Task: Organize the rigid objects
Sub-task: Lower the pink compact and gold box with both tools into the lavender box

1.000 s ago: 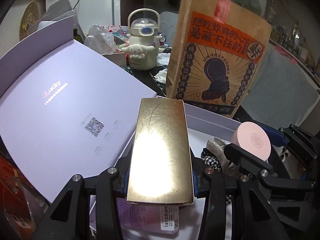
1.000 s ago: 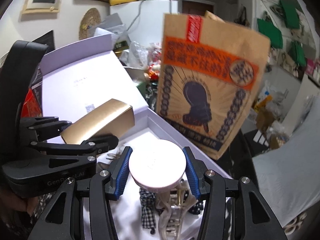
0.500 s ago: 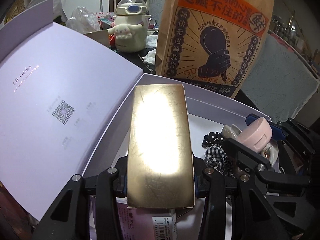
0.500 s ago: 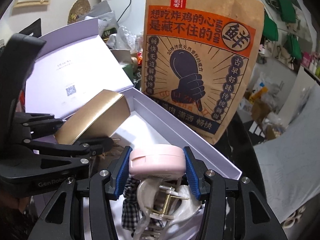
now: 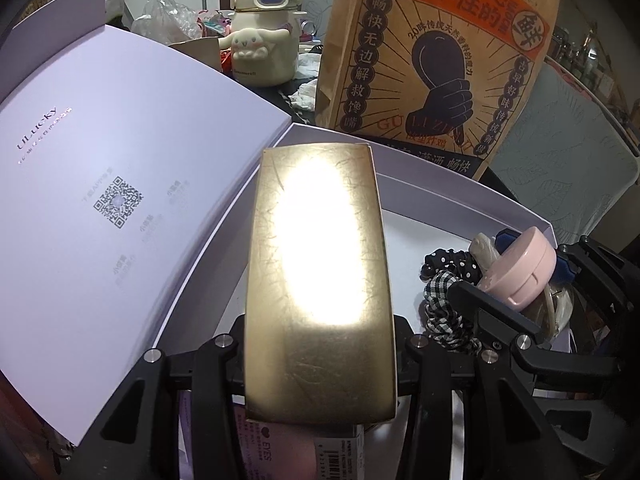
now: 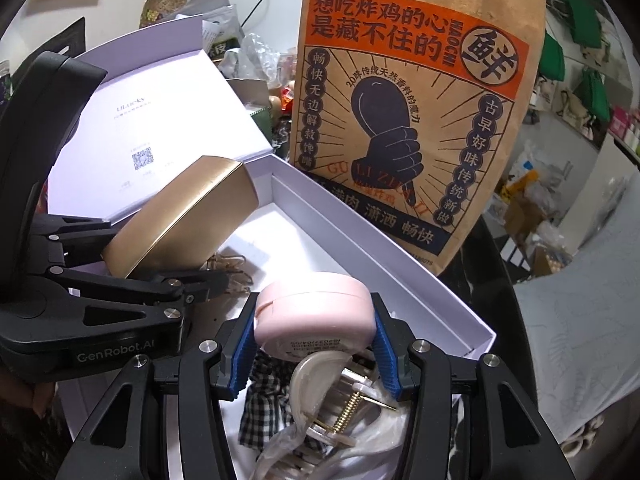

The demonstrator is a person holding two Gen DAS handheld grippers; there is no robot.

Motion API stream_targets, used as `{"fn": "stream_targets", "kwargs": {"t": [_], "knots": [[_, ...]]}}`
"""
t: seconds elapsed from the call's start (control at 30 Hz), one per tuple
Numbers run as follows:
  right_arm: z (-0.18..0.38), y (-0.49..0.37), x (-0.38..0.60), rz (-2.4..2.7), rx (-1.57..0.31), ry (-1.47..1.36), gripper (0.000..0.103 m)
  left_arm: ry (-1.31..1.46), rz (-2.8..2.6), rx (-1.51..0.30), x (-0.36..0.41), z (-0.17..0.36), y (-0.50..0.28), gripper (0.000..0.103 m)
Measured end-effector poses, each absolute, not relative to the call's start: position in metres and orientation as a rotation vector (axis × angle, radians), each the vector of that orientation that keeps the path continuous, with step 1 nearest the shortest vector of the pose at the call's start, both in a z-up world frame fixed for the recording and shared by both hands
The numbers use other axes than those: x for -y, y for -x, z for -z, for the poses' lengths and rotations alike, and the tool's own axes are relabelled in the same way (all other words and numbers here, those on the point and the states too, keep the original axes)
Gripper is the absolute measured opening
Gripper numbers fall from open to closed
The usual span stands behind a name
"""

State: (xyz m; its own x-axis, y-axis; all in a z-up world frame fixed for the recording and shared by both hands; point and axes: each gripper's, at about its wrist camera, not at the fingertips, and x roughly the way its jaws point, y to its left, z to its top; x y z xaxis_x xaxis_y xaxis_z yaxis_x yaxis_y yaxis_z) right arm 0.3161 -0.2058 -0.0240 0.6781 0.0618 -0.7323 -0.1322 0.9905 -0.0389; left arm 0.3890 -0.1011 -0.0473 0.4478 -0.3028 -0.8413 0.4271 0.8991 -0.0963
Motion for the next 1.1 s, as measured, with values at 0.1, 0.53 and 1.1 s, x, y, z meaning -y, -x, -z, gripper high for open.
{"fn": "stream_targets", "kwargs": {"t": [0.1,0.53,1.1], "knots": [[0.025,-0.316,0.204,-0.103,-0.819,0.1,0.05,-0.134,0.456,-1.013,0.101,0.047,-0.389,0.044],[0.022,-0.309,0.214,-0.109,-0.828,0.064,0.057,-0.108,0.428,-1.005,0.097,0.046,-0.386,0.044],[0.009,-0.279,0.21,-0.11,-0.809,0.075,0.067,-0.088,0.338,-0.95,0.073,0.031,-0.346,0.044]]}}
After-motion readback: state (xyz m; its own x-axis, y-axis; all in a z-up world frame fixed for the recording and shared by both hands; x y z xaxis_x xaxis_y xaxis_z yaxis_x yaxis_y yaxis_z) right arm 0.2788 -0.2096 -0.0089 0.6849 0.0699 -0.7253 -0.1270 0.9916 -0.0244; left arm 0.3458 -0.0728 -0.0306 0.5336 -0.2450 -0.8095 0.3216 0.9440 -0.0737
